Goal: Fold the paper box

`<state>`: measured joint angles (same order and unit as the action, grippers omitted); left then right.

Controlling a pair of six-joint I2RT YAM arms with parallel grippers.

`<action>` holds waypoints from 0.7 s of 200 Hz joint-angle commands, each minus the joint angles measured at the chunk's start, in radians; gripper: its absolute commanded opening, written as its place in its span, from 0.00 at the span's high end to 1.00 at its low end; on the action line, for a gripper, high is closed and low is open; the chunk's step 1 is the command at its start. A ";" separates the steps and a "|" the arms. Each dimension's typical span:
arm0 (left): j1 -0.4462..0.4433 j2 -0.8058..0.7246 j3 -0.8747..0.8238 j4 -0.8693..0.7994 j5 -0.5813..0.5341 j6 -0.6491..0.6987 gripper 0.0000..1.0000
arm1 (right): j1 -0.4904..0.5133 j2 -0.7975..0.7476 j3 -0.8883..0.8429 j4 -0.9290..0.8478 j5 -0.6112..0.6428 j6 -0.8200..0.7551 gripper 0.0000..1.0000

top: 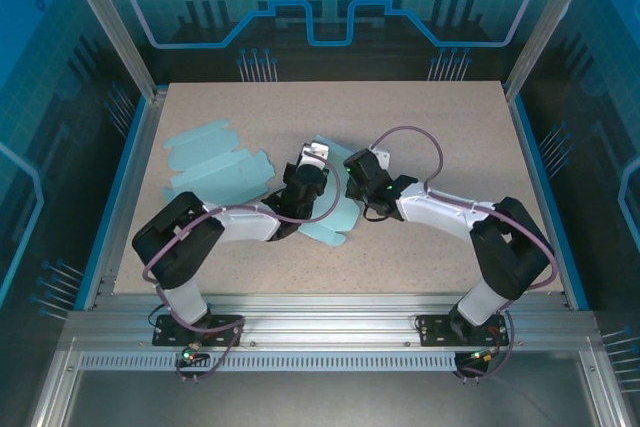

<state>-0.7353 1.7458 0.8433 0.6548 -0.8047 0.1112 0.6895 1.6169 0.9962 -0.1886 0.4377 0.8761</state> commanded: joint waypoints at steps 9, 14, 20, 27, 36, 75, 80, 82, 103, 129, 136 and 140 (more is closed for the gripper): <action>-0.001 0.021 0.064 0.059 -0.127 -0.062 0.92 | 0.070 0.032 0.040 0.022 -0.117 -0.022 1.00; -0.002 0.024 0.068 0.056 -0.141 -0.061 0.92 | 0.071 0.033 0.041 0.025 -0.118 -0.021 1.00; -0.001 0.027 0.074 0.051 -0.154 -0.061 0.92 | 0.073 0.035 0.041 0.030 -0.120 -0.020 1.00; 0.002 0.030 0.078 0.042 -0.161 -0.062 0.91 | 0.074 0.037 0.041 0.035 -0.122 -0.017 1.00; 0.008 0.032 0.082 0.028 -0.167 -0.073 0.89 | 0.074 0.040 0.043 0.042 -0.123 -0.014 1.00; 0.064 -0.014 0.043 -0.035 -0.018 -0.218 0.87 | 0.074 0.052 0.061 0.036 -0.123 -0.009 1.00; 0.069 -0.021 0.028 -0.019 0.028 -0.221 0.85 | 0.075 0.055 0.066 0.029 -0.120 -0.007 1.00; 0.070 -0.023 0.020 -0.009 0.042 -0.220 0.85 | 0.075 0.055 0.067 0.028 -0.119 -0.007 1.00; 0.070 -0.051 -0.026 0.051 0.215 -0.184 0.76 | 0.074 0.068 0.091 -0.010 -0.103 -0.001 1.00; 0.069 -0.084 -0.062 0.043 0.347 -0.172 0.72 | 0.074 0.077 0.112 -0.041 -0.093 0.001 1.00; 0.070 -0.094 -0.078 0.050 0.368 -0.174 0.72 | 0.073 0.078 0.116 -0.045 -0.093 -0.002 1.00; 0.070 -0.101 -0.088 0.054 0.377 -0.175 0.70 | 0.074 0.078 0.117 -0.046 -0.093 -0.001 1.00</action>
<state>-0.6537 1.6985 0.7948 0.6342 -0.6380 -0.0360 0.7212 1.6875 1.0634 -0.2173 0.4114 0.8909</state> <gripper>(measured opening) 0.280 0.108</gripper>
